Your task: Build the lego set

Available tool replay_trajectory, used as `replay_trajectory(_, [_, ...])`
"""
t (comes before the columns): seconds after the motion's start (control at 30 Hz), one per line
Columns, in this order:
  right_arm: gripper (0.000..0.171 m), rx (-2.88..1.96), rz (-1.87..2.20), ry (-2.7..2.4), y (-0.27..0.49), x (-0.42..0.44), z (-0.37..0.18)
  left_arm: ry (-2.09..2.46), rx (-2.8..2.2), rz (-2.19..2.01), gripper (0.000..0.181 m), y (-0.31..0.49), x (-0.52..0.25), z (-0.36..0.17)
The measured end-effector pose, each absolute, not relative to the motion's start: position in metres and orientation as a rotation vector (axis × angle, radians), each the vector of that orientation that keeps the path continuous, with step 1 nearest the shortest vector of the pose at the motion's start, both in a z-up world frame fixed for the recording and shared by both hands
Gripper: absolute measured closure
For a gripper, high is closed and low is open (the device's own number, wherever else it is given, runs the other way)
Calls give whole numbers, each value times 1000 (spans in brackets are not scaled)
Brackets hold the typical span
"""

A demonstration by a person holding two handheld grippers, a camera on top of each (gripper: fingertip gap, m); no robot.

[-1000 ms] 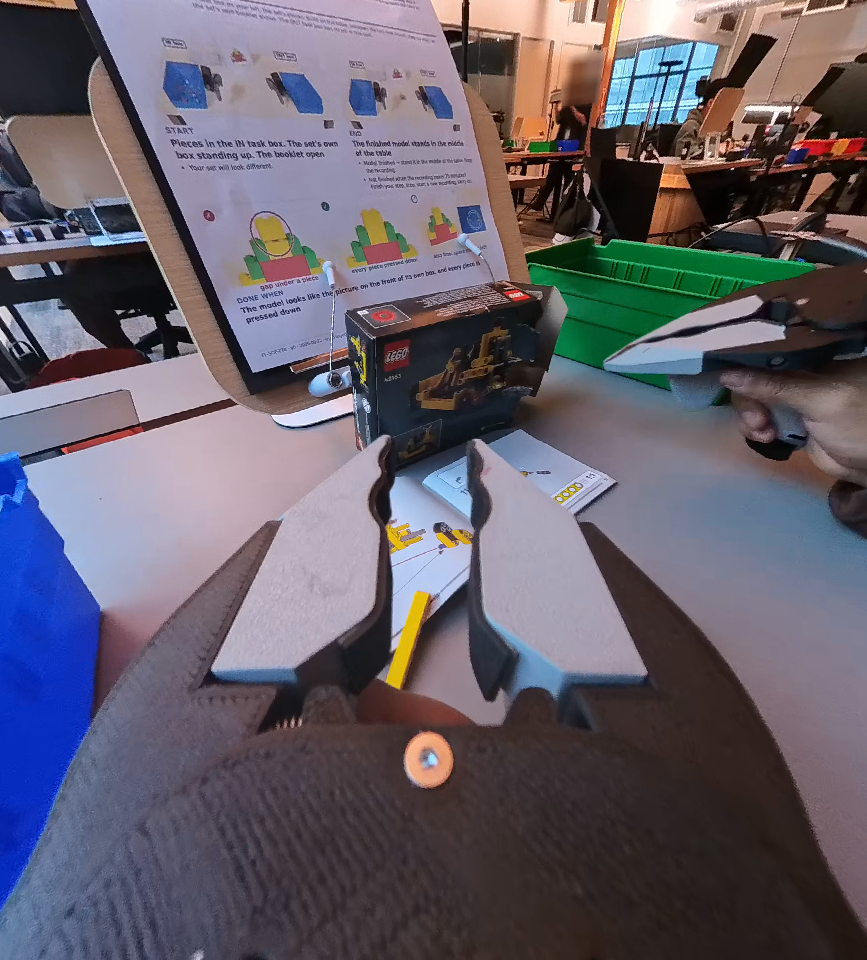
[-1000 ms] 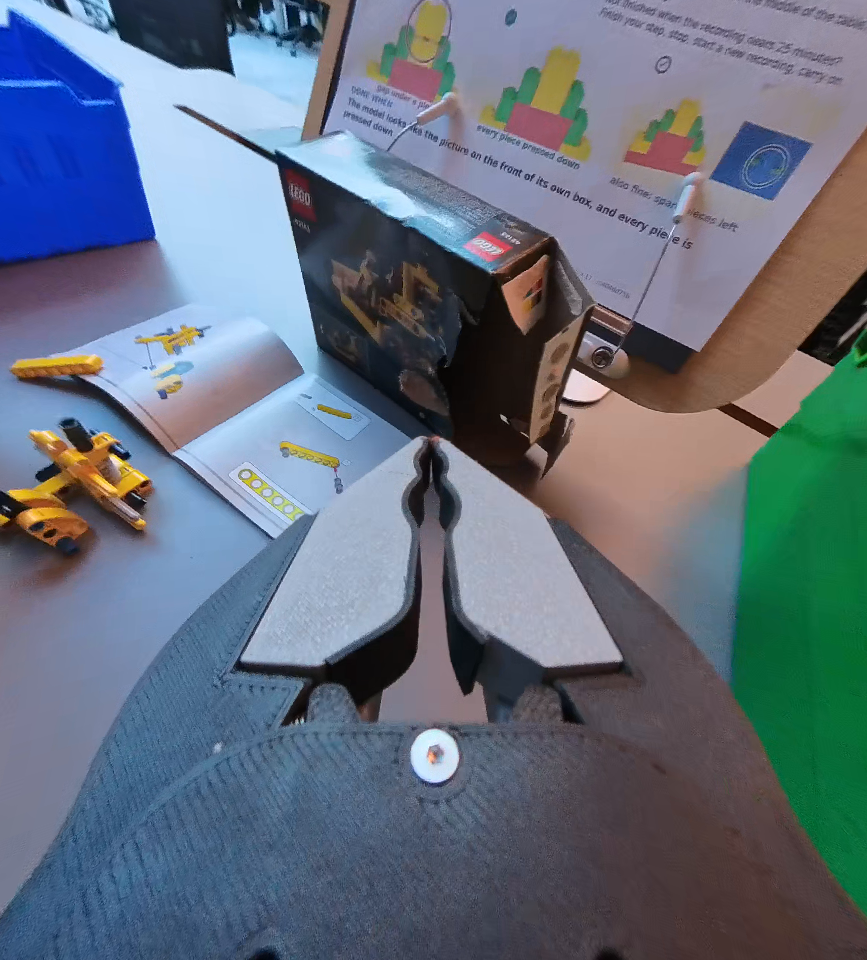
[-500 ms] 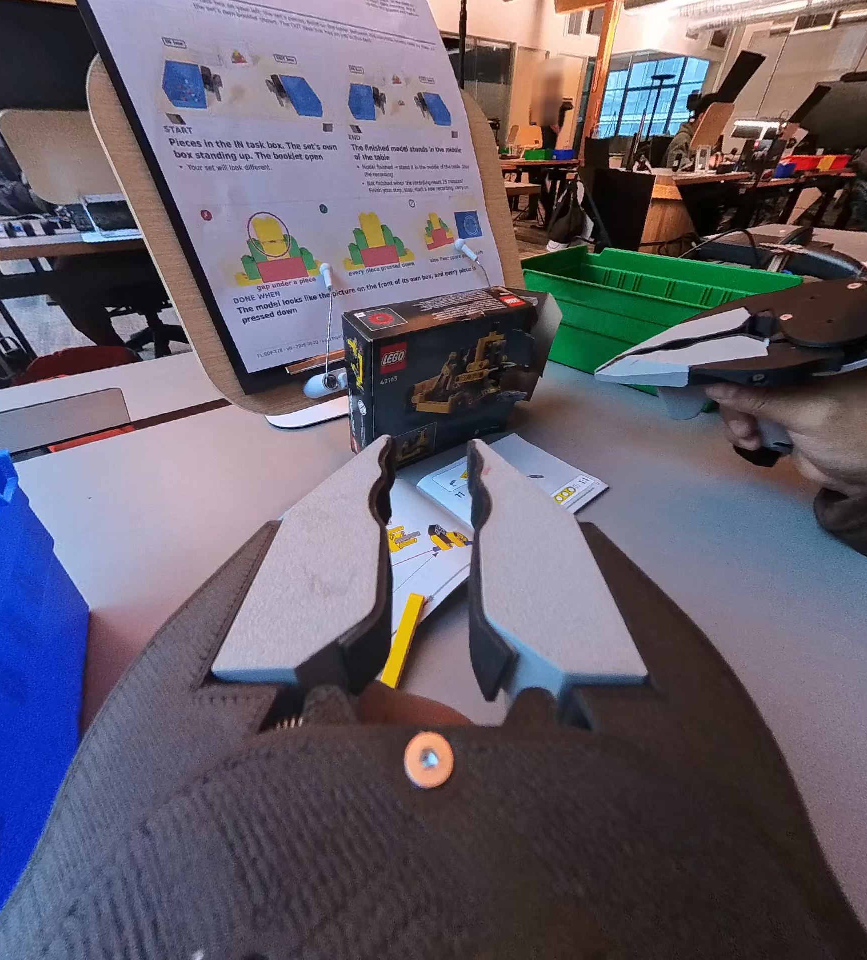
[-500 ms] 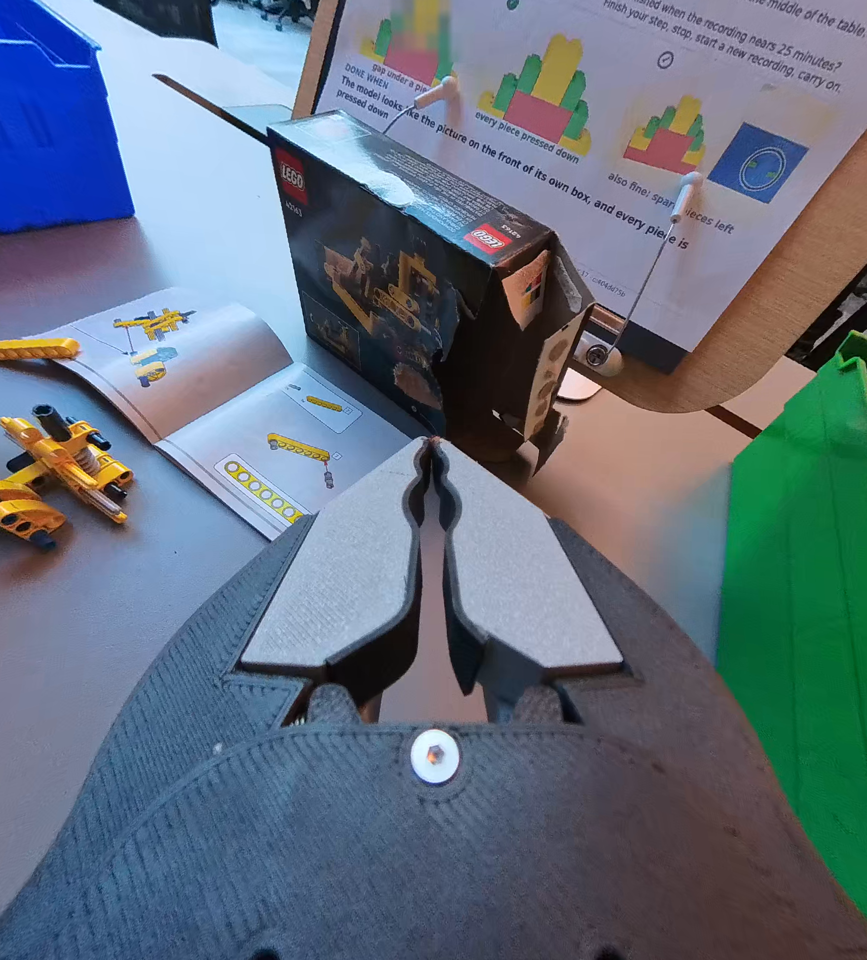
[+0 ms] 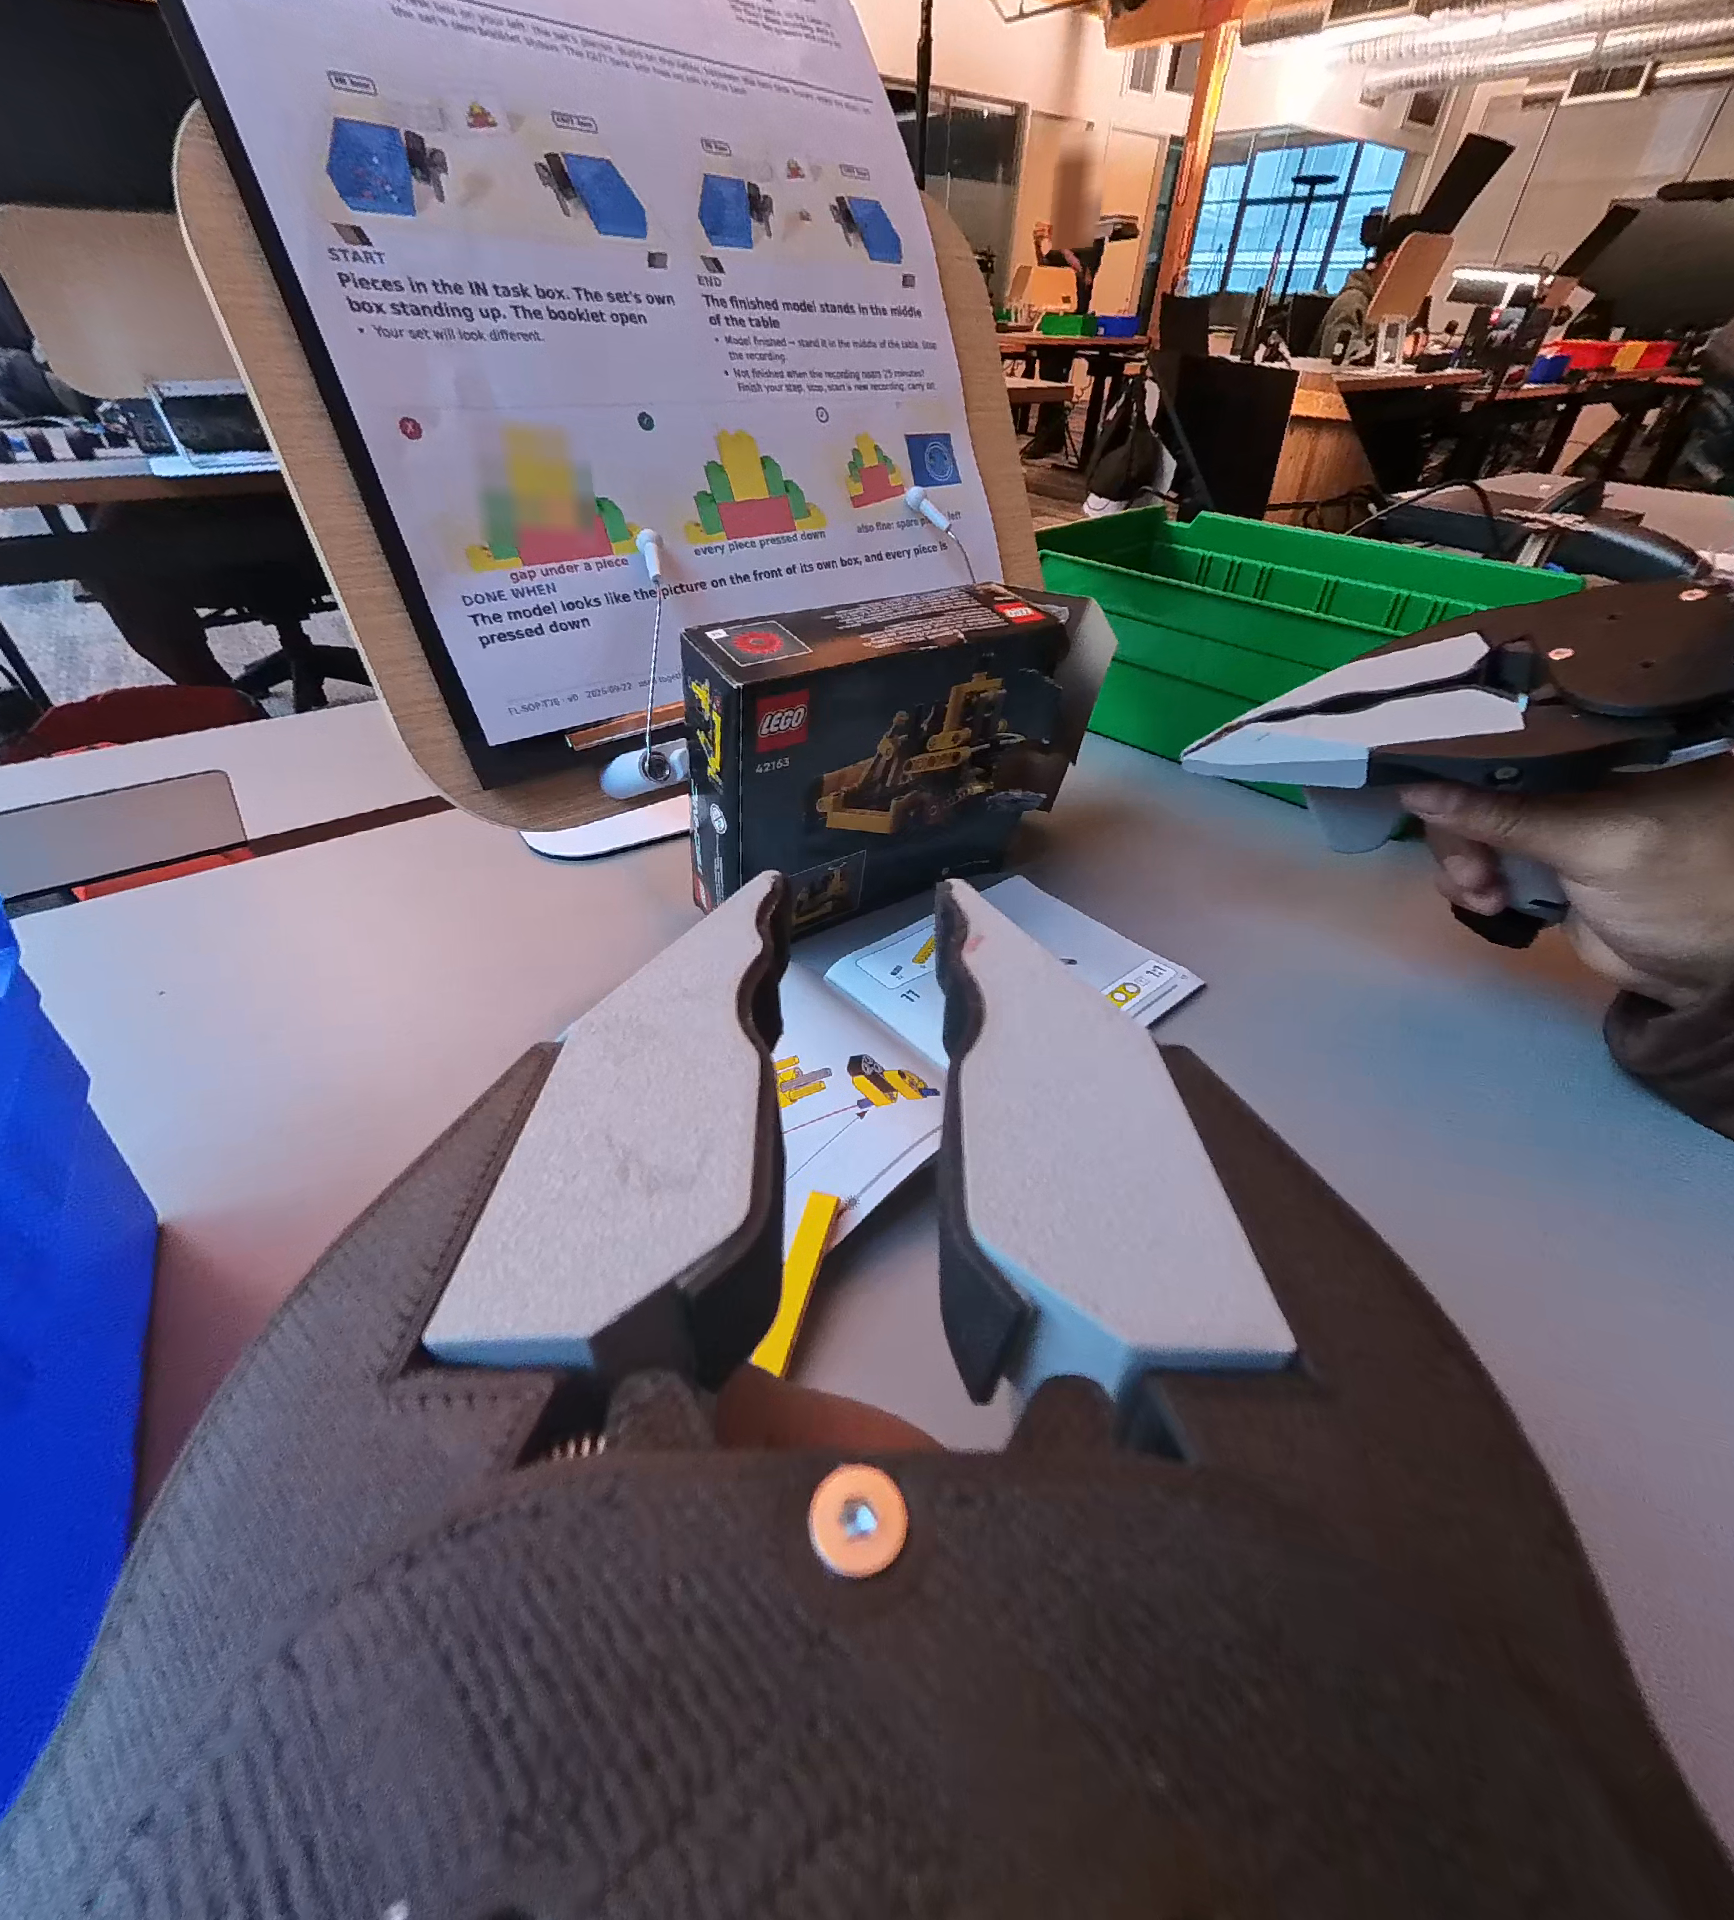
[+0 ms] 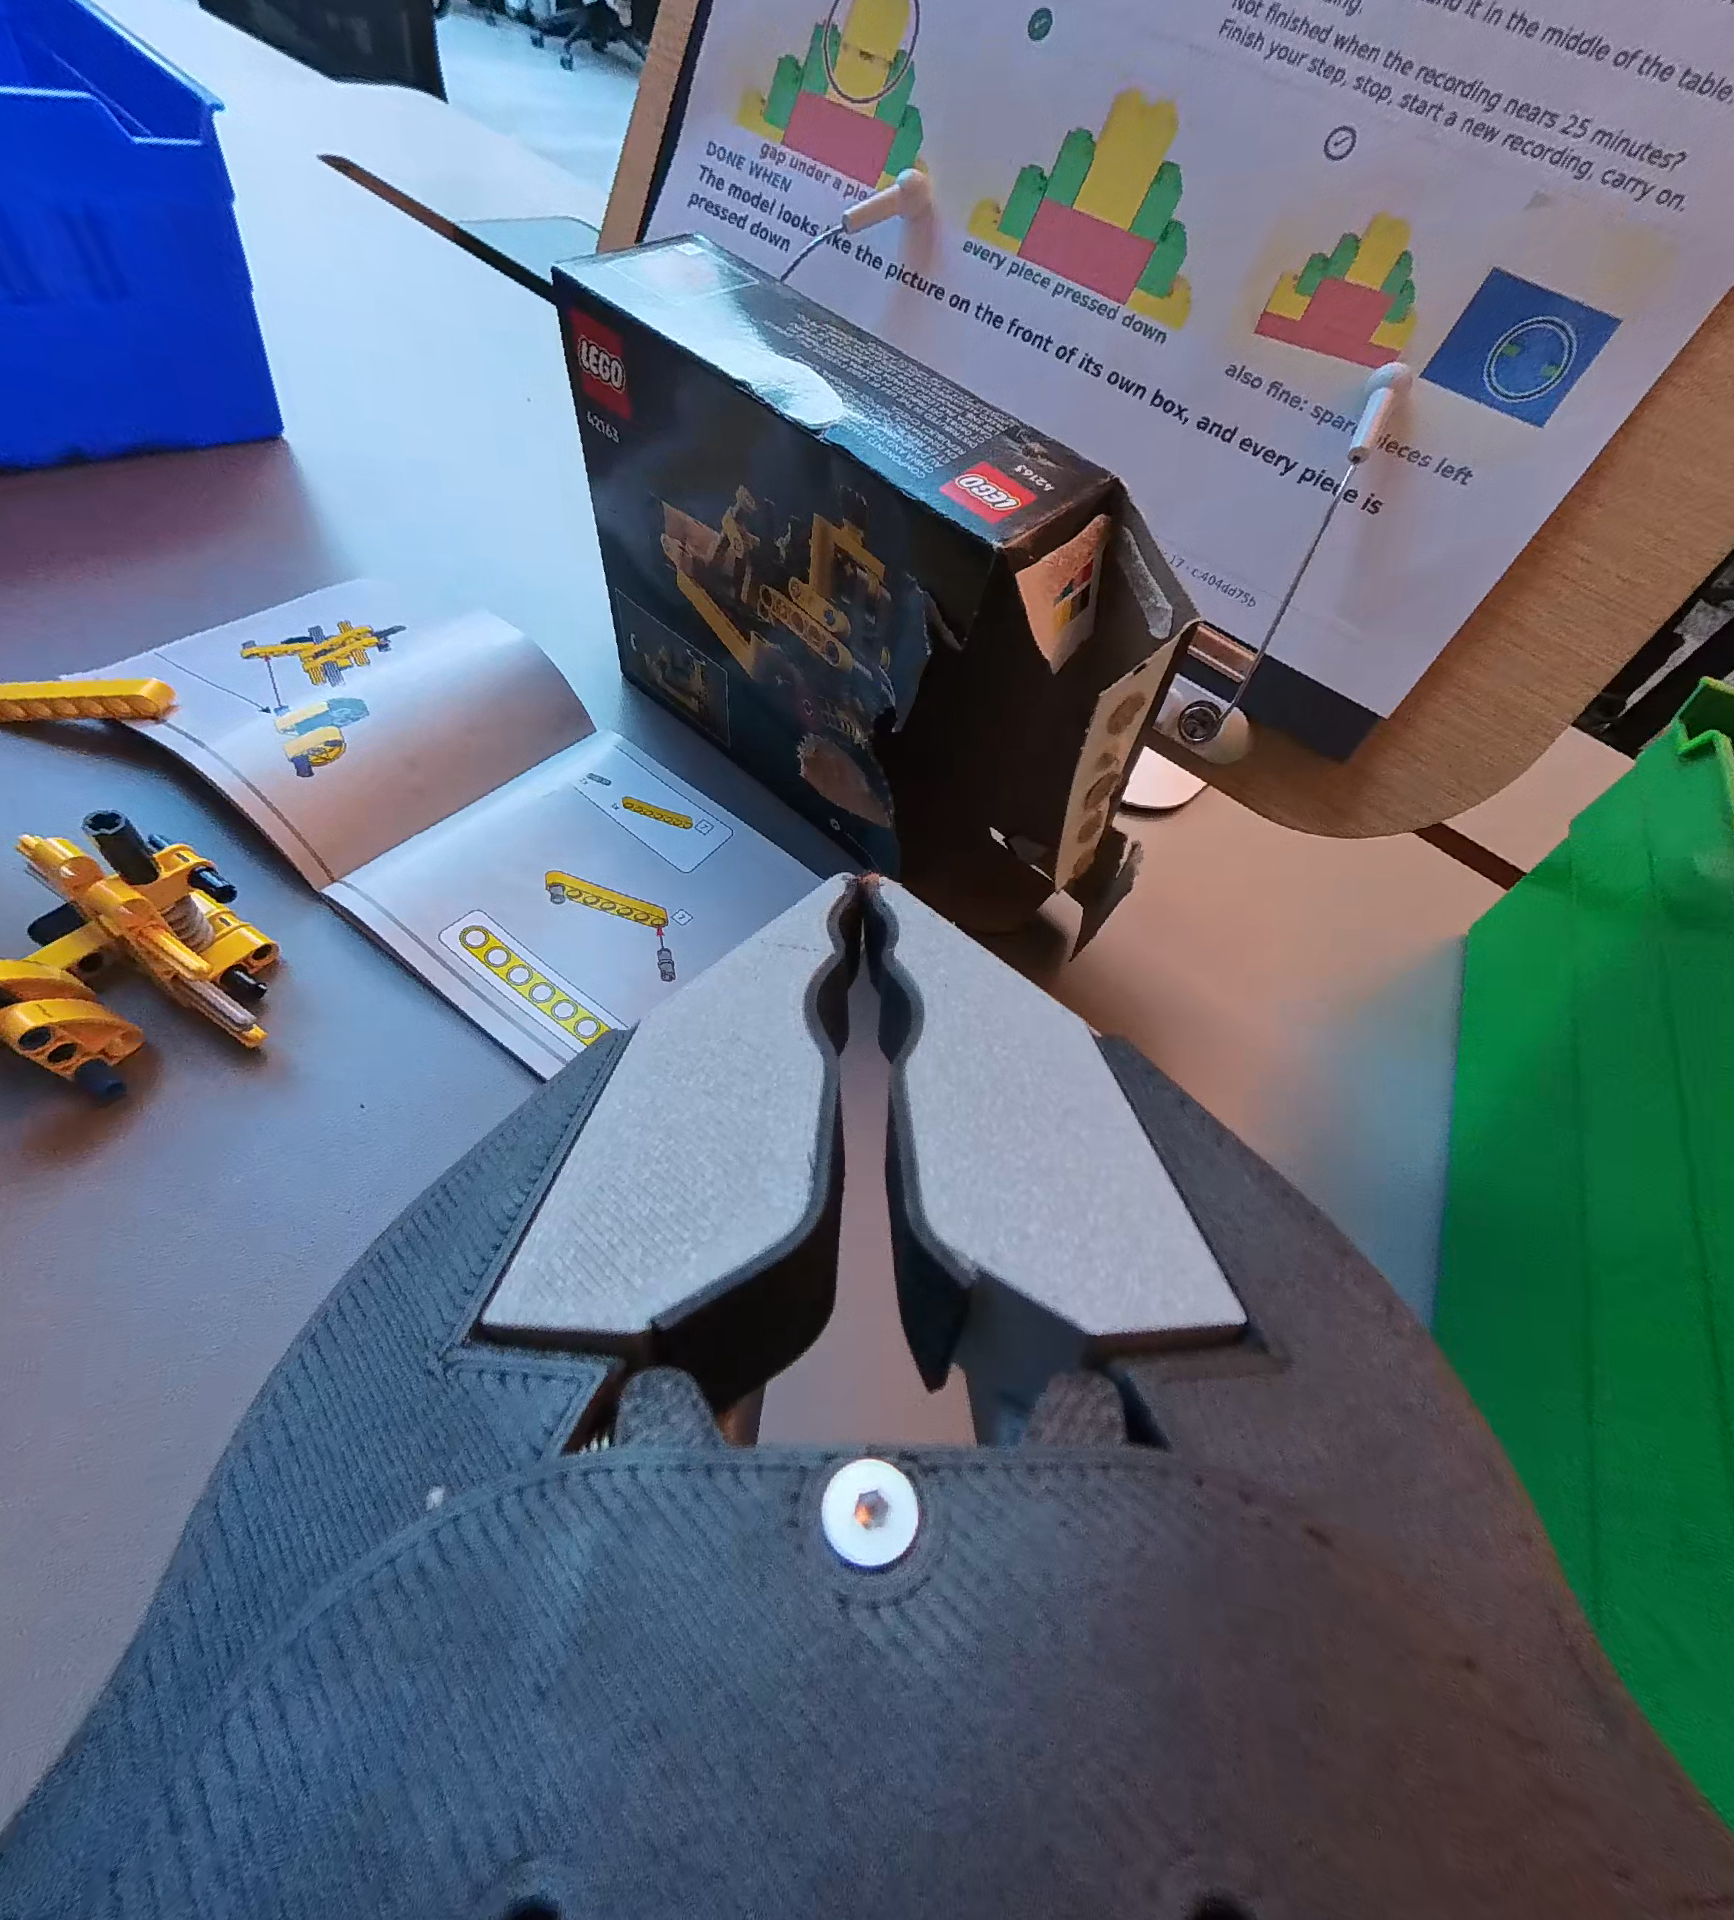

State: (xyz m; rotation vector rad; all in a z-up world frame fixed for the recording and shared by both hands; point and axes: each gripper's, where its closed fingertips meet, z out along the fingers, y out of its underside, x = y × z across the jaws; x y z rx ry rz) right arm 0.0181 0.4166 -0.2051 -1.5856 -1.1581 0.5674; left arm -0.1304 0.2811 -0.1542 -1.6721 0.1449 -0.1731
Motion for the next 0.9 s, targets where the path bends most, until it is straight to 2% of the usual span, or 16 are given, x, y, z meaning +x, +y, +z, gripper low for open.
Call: replay_trajectory(0.9, [171, -1591, 565, -1160, 417, 19, -206, 150, -1671, -166, 157, 281, -130, -154])
